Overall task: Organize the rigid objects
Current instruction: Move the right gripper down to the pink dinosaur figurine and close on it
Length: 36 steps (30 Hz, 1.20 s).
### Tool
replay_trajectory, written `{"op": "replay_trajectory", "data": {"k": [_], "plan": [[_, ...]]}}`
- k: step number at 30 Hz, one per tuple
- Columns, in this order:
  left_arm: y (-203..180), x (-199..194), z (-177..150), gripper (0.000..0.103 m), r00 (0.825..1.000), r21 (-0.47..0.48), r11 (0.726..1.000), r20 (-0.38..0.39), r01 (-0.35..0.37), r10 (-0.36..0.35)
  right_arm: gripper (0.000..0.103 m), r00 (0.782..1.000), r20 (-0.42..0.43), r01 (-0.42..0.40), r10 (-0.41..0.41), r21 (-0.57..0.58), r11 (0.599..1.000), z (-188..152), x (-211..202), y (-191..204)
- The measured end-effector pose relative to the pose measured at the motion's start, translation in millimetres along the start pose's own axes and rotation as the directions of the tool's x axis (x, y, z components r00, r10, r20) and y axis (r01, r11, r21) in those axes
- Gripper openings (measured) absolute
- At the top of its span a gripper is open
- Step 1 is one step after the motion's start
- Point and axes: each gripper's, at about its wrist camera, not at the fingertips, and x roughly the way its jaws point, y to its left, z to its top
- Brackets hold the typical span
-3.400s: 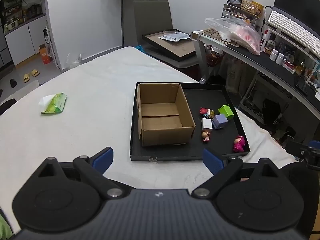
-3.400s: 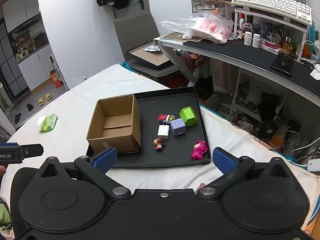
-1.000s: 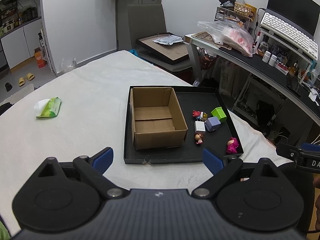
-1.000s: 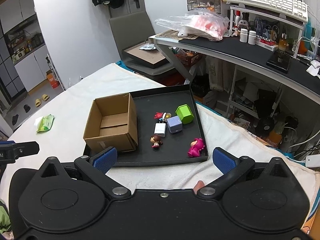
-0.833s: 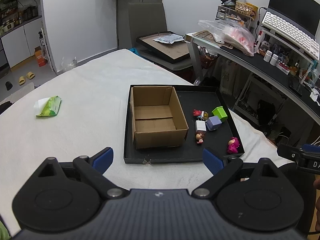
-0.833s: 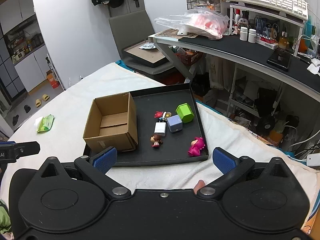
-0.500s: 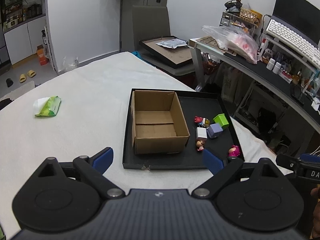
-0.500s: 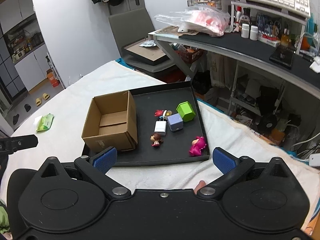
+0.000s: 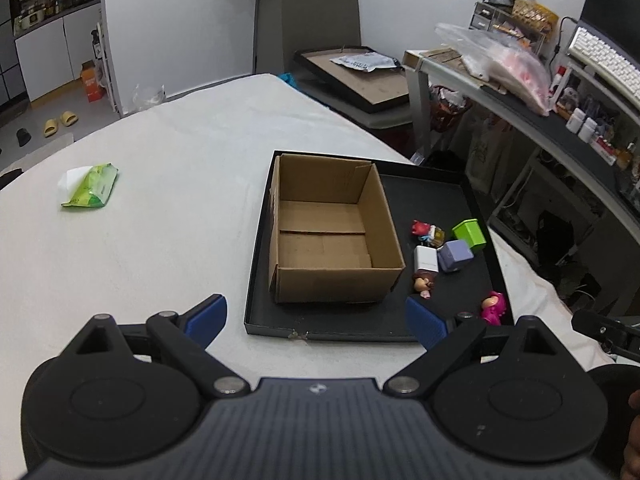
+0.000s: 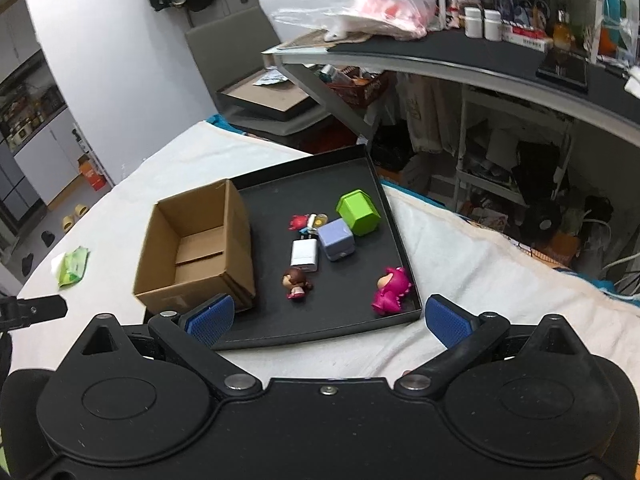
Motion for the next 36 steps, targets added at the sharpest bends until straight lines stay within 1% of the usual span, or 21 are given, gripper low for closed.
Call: {"op": "replay_trajectory", "data": {"k": [3,5,7,10,11,16,18,21,23,25,29,32,34,36], "plan": [[-1,12,3,0.095,1.000,-0.004,1.000,-0.010,-0.006,0.006,0.102,1.000,-0.015,0.008,-0.008,0.023,1.000,2,15,-7],[-1,18,4,0.095,1.000,-0.011,1.000,-0.018,-0.005,0.004,0.100,1.000,-0.023,0.018,-0.017,0.032,0.999,3,25,-11],[1,26,7,0.095,1.000,-0.023,1.000,-0.029,-0.008,0.008,0.092,0.999,-0.039,0.026,-0.024,0.042,0.999,5,36,-14],[5,38,12,0.094,0.999,-0.047,0.999,-0.042,-0.020,0.018,0.086,0.998,-0.067,0.024,-0.020,0.061,0.998,8,52,-18],[7,42,14,0.092,0.999,-0.055,0.998,-0.049,-0.022,0.019,0.085,0.997,-0.078,0.032,-0.027,0.064,0.997,10,58,-19],[13,66,24,0.092,0.995,-0.087,0.994,-0.087,-0.063,0.055,0.079,0.993,-0.108,0.061,-0.049,0.108,0.992,21,78,-29],[15,74,29,0.090,0.993,-0.099,0.992,-0.098,-0.082,0.072,0.078,0.990,-0.123,0.076,-0.061,0.118,0.990,23,87,-32],[19,88,36,0.086,0.990,-0.114,0.988,-0.114,-0.099,0.086,0.078,0.987,-0.145,0.091,-0.070,0.139,0.986,25,99,-38],[22,98,40,0.082,0.986,-0.116,0.986,-0.129,-0.117,0.102,0.077,0.984,-0.162,0.098,-0.073,0.154,0.983,25,108,-40],[24,108,43,0.077,0.983,-0.120,0.984,-0.147,-0.131,0.113,0.074,0.983,-0.173,0.094,-0.066,0.155,0.983,25,115,-40],[29,128,48,0.069,0.975,-0.125,0.981,-0.182,-0.149,0.125,0.074,0.979,-0.192,0.100,-0.067,0.167,0.981,26,130,-38],[32,142,50,0.066,0.970,-0.119,0.980,-0.206,-0.158,0.131,0.073,0.975,-0.207,0.116,-0.081,0.162,0.980,25,143,-37],[35,151,51,0.064,0.966,-0.117,0.980,-0.224,-0.159,0.130,0.070,0.970,-0.227,0.124,-0.085,0.163,0.979,24,151,-37],[37,160,51,0.061,0.961,-0.106,0.982,-0.244,-0.158,0.128,0.070,0.964,-0.248,0.134,-0.091,0.162,0.978,23,160,-35]]}}
